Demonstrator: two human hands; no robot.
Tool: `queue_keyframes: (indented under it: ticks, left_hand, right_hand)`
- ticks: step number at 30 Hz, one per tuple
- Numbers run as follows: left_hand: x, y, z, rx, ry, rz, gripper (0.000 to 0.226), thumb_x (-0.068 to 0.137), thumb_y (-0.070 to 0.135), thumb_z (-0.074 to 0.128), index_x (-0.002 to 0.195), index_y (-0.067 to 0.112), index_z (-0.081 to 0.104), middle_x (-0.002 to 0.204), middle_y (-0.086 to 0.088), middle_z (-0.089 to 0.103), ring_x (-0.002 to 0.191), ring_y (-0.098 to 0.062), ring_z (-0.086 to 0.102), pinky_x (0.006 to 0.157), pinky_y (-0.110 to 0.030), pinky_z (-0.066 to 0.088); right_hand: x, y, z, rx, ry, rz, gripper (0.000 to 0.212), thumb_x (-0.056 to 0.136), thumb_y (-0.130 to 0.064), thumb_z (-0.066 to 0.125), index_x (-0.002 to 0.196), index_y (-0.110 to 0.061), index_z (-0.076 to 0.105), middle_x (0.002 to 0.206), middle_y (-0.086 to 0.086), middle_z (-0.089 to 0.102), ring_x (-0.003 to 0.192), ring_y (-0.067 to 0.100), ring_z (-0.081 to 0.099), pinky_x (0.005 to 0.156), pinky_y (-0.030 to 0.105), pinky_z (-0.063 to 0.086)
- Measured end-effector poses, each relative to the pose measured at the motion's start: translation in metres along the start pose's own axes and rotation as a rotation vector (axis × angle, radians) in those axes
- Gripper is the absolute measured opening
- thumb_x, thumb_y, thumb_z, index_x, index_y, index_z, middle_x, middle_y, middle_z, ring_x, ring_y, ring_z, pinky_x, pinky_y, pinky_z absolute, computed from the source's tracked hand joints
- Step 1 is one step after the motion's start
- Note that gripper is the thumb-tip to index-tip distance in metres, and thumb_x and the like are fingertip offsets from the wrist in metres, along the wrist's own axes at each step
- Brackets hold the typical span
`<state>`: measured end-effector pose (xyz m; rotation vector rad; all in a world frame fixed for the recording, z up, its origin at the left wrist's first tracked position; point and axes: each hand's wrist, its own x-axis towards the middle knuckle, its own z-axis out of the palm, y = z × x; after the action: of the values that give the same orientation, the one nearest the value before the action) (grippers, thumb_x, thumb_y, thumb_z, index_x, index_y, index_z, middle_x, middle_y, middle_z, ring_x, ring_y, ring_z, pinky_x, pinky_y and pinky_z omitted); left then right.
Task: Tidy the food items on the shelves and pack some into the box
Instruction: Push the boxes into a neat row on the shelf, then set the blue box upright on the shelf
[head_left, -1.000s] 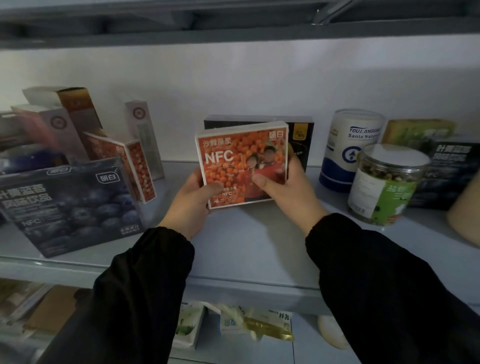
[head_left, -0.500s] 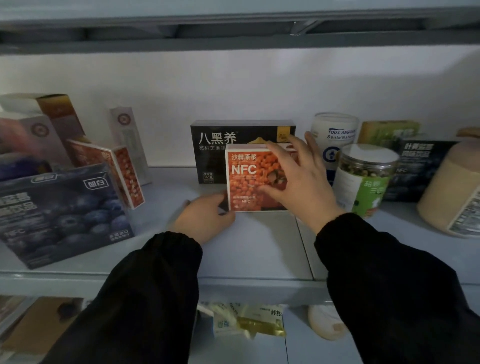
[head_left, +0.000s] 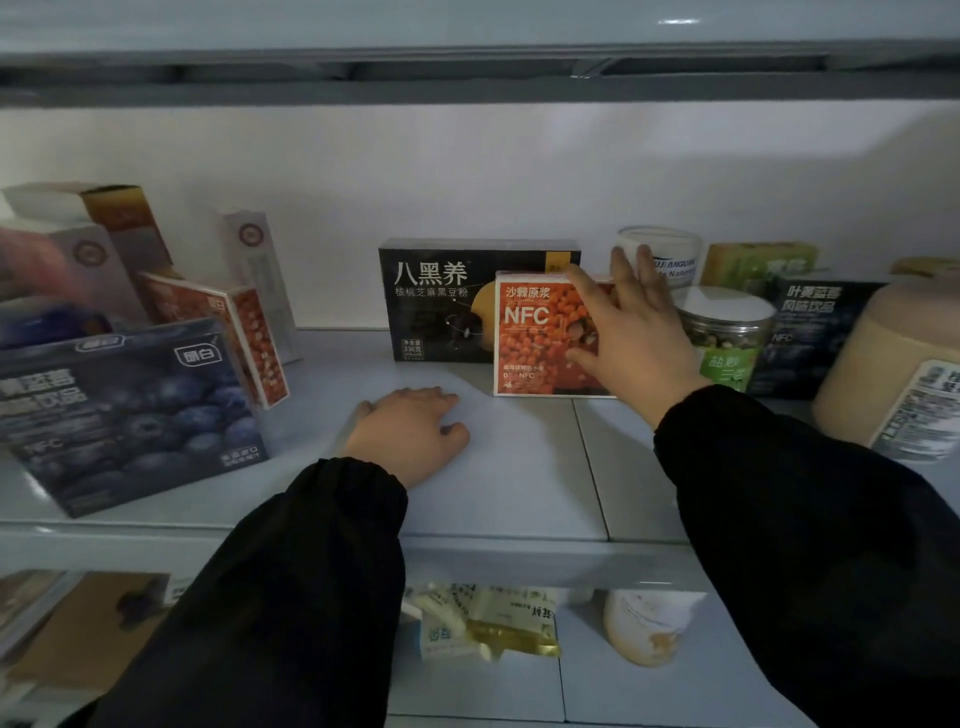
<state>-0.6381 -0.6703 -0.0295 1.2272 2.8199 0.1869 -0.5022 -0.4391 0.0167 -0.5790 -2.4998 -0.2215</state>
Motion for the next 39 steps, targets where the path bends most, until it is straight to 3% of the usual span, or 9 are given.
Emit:
queue_keyframes:
  ticks: [6, 9, 12, 17, 20, 23, 27, 31, 39]
  left_hand:
    - [-0.031, -0.004, 0.004, -0.006, -0.007, -0.064, 0.061, 0.104, 0.054, 0.028, 0.164, 0.041, 0.019, 0.173, 0.011, 0.013, 0.159, -0.024, 0.011, 0.125, -0.061, 0.008]
    - [-0.048, -0.017, 0.006, -0.059, 0.036, -0.076, 0.061, 0.103, 0.053, 0.035, 0.162, 0.038, 0.028, 0.171, 0.007, 0.023, 0.157, -0.024, 0.019, 0.125, -0.057, 0.014]
    - [-0.074, -0.034, 0.006, -0.224, 0.245, -0.052, 0.048, 0.099, 0.041, 0.054, 0.145, 0.028, 0.056, 0.151, 0.002, 0.053, 0.136, -0.021, 0.05, 0.116, -0.038, 0.037]
    - [-0.132, -0.082, -0.004, -0.451, 0.713, -0.13, 0.014, 0.095, 0.017, 0.063, 0.107, 0.019, 0.069, 0.097, 0.009, 0.06, 0.089, 0.001, 0.056, 0.078, -0.011, 0.041]
    - [-0.155, -0.114, -0.011, -0.608, 0.958, -0.328, 0.011, 0.092, 0.01, 0.062, 0.097, 0.019, 0.063, 0.089, 0.001, 0.059, 0.082, -0.008, 0.056, 0.07, -0.016, 0.039]
    - [-0.168, -0.142, -0.017, -0.734, 1.129, -0.513, 0.019, 0.092, 0.015, 0.064, 0.109, 0.018, 0.057, 0.108, -0.004, 0.057, 0.096, -0.019, 0.057, 0.084, -0.025, 0.048]
    - [-0.174, -0.172, -0.022, -0.918, 1.06, -0.648, 0.049, 0.094, 0.026, 0.072, 0.136, 0.018, 0.049, 0.135, -0.002, 0.052, 0.12, -0.016, 0.054, 0.107, -0.037, 0.048]
    - [-0.168, -0.18, -0.025, -1.086, 0.823, -0.545, 0.067, 0.096, 0.025, 0.074, 0.153, 0.019, 0.039, 0.138, 0.005, 0.052, 0.104, 0.002, 0.061, 0.081, -0.012, 0.052]
    - [-0.156, -0.183, -0.016, -0.862, 0.792, -0.509, 0.03, 0.091, 0.039, 0.074, 0.116, 0.026, 0.065, 0.111, 0.0, 0.072, 0.099, -0.016, 0.07, 0.089, -0.038, 0.058]
  right_hand:
    - [-0.028, -0.039, 0.015, 0.067, 0.132, -0.412, 0.081, 0.089, -0.039, 0.066, 0.162, -0.026, 0.031, 0.17, 0.018, 0.02, 0.159, 0.04, 0.009, 0.123, 0.064, 0.009]
    - [-0.027, -0.064, 0.017, 0.176, -0.178, -0.481, 0.076, 0.095, -0.059, 0.05, 0.163, -0.036, 0.025, 0.174, 0.008, 0.014, 0.161, 0.029, -0.002, 0.125, 0.048, 0.002]
    - [-0.025, -0.092, 0.026, 0.271, -0.471, -0.546, 0.092, 0.083, -0.09, 0.022, 0.163, -0.046, 0.013, 0.175, -0.005, 0.002, 0.16, 0.017, -0.012, 0.127, 0.037, 0.001]
    - [-0.01, -0.154, 0.041, 0.368, -0.7, -0.586, 0.08, 0.092, -0.082, 0.037, 0.162, -0.051, 0.014, 0.175, -0.007, 0.003, 0.161, 0.016, -0.004, 0.129, 0.036, 0.004]
    - [-0.001, -0.192, 0.047, 0.383, -0.719, -0.621, 0.088, 0.086, -0.09, 0.034, 0.162, -0.049, 0.019, 0.174, -0.001, 0.012, 0.16, 0.017, 0.009, 0.129, 0.038, 0.01]
    - [0.004, -0.224, 0.048, 0.408, -0.687, -0.654, 0.088, 0.088, -0.086, 0.036, 0.162, -0.041, 0.026, 0.173, 0.002, 0.019, 0.158, 0.02, 0.018, 0.129, 0.039, 0.015]
    - [0.01, -0.238, 0.05, 0.464, -0.634, -0.662, 0.074, 0.098, -0.067, 0.051, 0.16, -0.028, 0.039, 0.168, 0.001, 0.032, 0.154, 0.018, 0.028, 0.125, 0.028, 0.017]
    - [0.011, -0.232, 0.056, 0.527, -0.607, -0.637, 0.071, 0.097, -0.064, 0.055, 0.156, -0.026, 0.047, 0.163, -0.002, 0.041, 0.151, 0.014, 0.034, 0.122, 0.023, 0.018]
    - [0.013, -0.228, 0.062, 0.787, -0.533, -0.49, 0.044, 0.101, -0.049, 0.061, 0.136, -0.023, 0.065, 0.13, -0.012, 0.063, 0.126, 0.012, 0.059, 0.099, 0.017, 0.036]
